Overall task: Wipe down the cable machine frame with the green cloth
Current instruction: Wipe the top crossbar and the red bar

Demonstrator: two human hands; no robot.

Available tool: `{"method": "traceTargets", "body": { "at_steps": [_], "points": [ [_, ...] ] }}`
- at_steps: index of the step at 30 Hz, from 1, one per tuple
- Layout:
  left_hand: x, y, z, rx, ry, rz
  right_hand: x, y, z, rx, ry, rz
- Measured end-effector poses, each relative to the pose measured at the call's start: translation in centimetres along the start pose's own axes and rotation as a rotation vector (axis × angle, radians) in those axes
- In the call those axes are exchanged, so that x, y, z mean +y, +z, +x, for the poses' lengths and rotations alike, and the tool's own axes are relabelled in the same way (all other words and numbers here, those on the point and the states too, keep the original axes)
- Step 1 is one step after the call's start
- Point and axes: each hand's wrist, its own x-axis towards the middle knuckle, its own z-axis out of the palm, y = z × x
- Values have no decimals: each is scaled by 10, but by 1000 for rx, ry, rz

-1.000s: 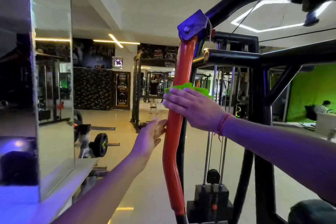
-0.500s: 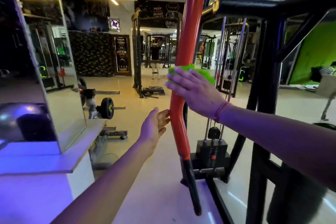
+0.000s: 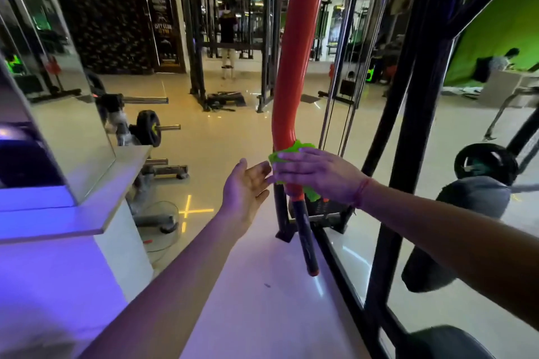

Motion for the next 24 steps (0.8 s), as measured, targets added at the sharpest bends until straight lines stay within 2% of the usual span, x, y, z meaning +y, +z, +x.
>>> {"method": "traceTargets", "body": {
  "at_steps": [4, 7, 10, 11, 14, 16, 20, 24],
  "points": [
    [-16, -3, -2, 3, -29, 27, -35, 32, -8, 341, 291, 294],
    [-25, -3, -5, -17, -55, 58, -80, 75, -44, 315, 476, 429],
    [-35, -8, -4, -42, -88, 56, -113, 106, -74, 206, 768, 576],
    [-39, -10, -4, -39, -97, 51, -121, 108, -74, 240, 856, 583],
    [-51, -14, -3, -8, -122, 59, -132, 104, -54, 554, 1134, 651],
    [-58, -16, -3, -3, -150, 75, -137, 98, -37, 653, 1190, 737],
    [-69, -18, -1, -22, -194, 112, -159, 120, -37, 558, 1249, 847],
    [-70, -22, 1, 8, -201, 135, -175, 139, -49, 464, 1577, 1102]
  ]
}}
